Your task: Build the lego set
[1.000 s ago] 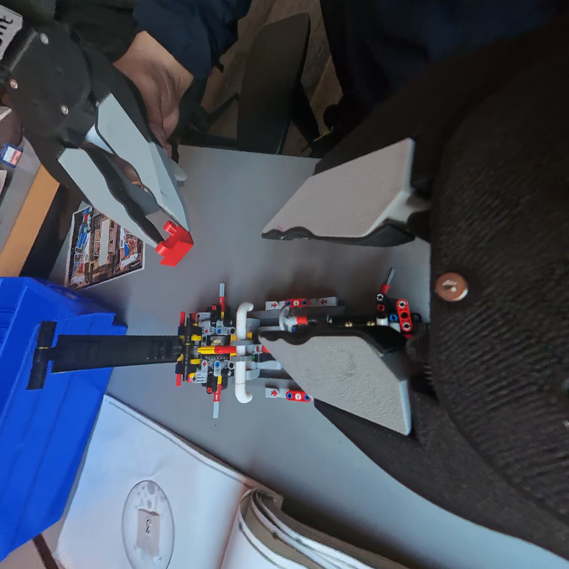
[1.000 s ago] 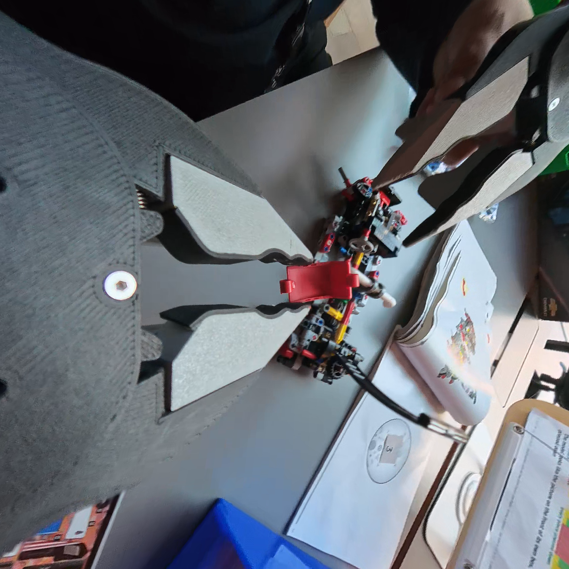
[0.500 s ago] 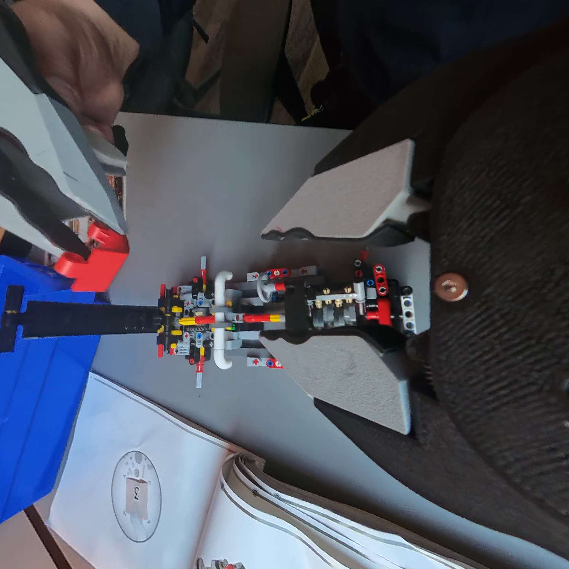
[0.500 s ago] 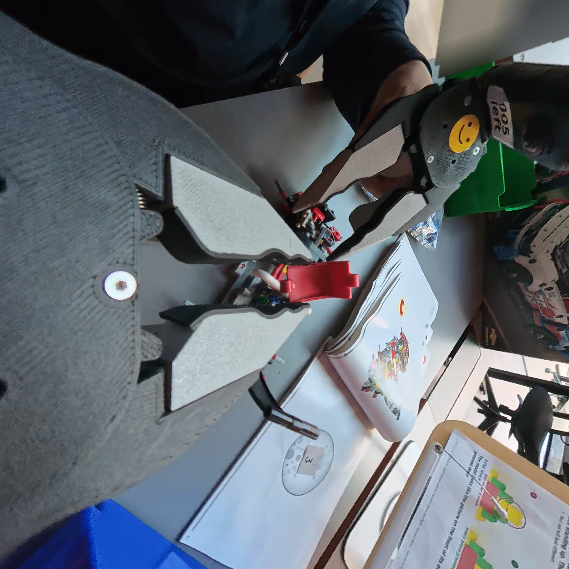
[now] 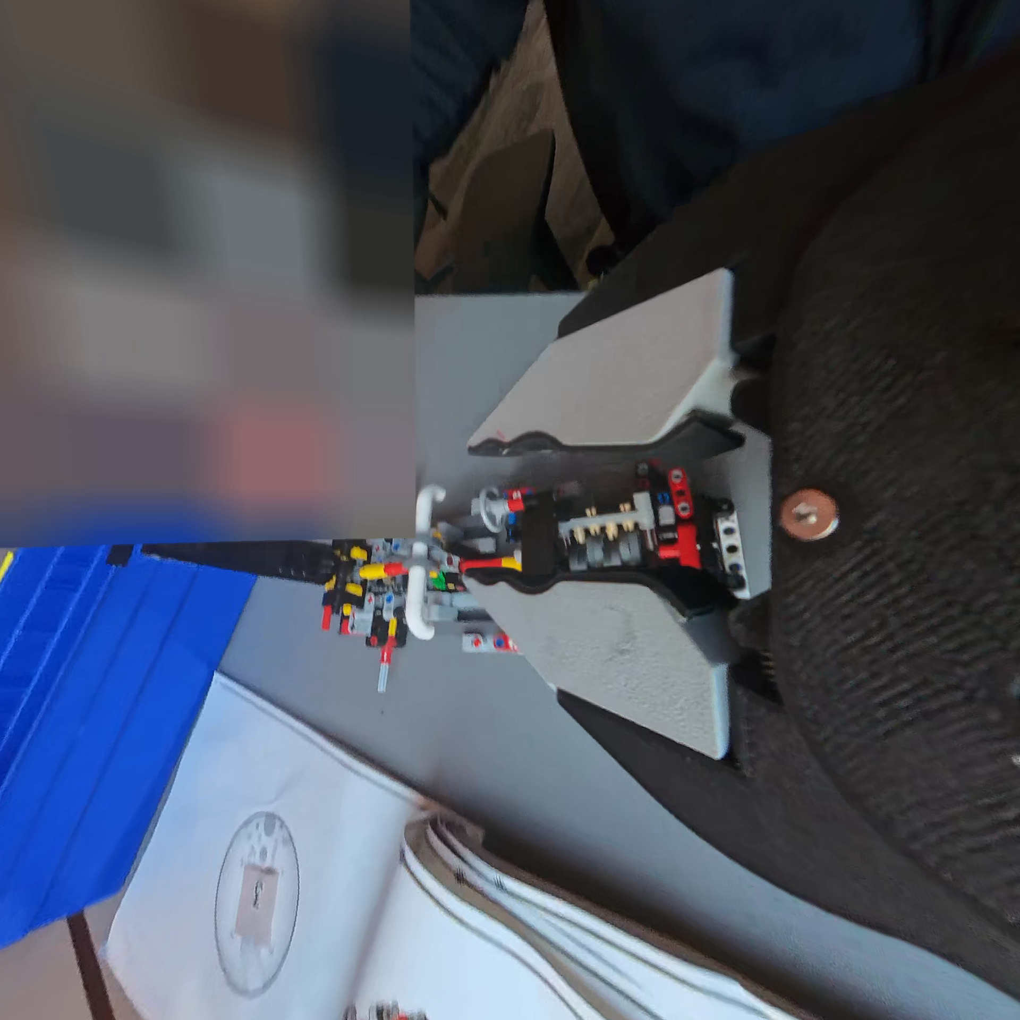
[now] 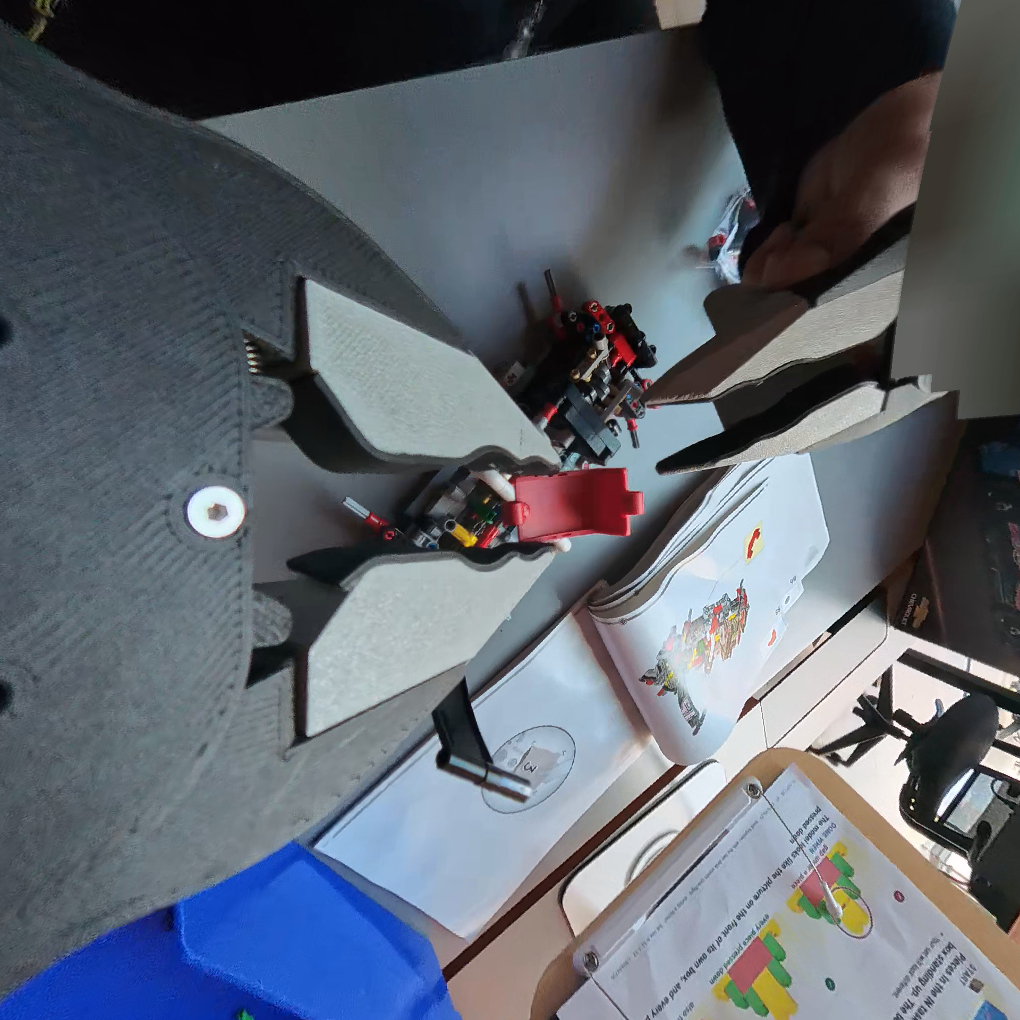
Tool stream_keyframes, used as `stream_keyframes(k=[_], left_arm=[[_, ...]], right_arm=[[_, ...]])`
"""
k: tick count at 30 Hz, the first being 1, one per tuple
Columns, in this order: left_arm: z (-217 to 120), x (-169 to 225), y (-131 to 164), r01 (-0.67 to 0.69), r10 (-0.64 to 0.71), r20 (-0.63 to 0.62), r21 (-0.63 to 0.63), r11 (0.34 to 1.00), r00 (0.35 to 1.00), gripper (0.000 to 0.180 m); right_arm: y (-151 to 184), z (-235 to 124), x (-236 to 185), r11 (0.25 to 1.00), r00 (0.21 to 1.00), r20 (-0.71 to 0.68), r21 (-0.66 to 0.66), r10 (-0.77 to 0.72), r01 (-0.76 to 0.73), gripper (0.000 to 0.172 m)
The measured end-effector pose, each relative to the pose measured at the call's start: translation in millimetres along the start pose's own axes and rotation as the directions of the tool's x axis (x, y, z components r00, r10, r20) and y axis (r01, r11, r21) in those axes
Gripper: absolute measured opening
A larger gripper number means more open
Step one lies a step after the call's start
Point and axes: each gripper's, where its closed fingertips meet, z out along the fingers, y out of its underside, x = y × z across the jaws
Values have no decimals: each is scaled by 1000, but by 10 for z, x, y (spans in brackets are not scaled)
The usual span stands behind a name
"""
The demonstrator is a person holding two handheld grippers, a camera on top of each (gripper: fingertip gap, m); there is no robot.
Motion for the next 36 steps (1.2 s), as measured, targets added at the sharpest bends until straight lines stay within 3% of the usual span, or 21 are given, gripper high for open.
stream_keyframes(k=[3,8,18,22,25,30,33,36], left_arm=[[31,168,-83,51,-48,-100,20,999,994,41],[182,384,-186,32,-30,-142,14,999,989,48],[444,364,-130,76,-78,-109,-27,997,991,31],[478,253,-93,93,-96,-74,-39,995,993,13],[471,204,-112,100,-100,-74,-14,995,992,9],[374,159,-210,152,-143,-97,93,984,985,4],[208,119,-211,193,-178,-97,168,967,979,4],[-177,27,-165,206,-195,-69,259,944,978,4]], right_arm=[[-2,-22,-18,993,994,-38,-49,-107,105,21],[54,1,-73,952,957,-73,-149,-280,267,21],[181,50,-166,833,840,-140,-288,-525,473,21],[168,67,-191,828,835,-135,-286,-534,483,20],[137,83,-169,818,817,-161,-289,-553,497,21],[-68,81,-171,851,804,-281,-178,-525,494,16],[-137,67,-246,917,880,-265,-45,-394,396,23],[-237,18,-317,955,948,-199,110,-250,275,22]])
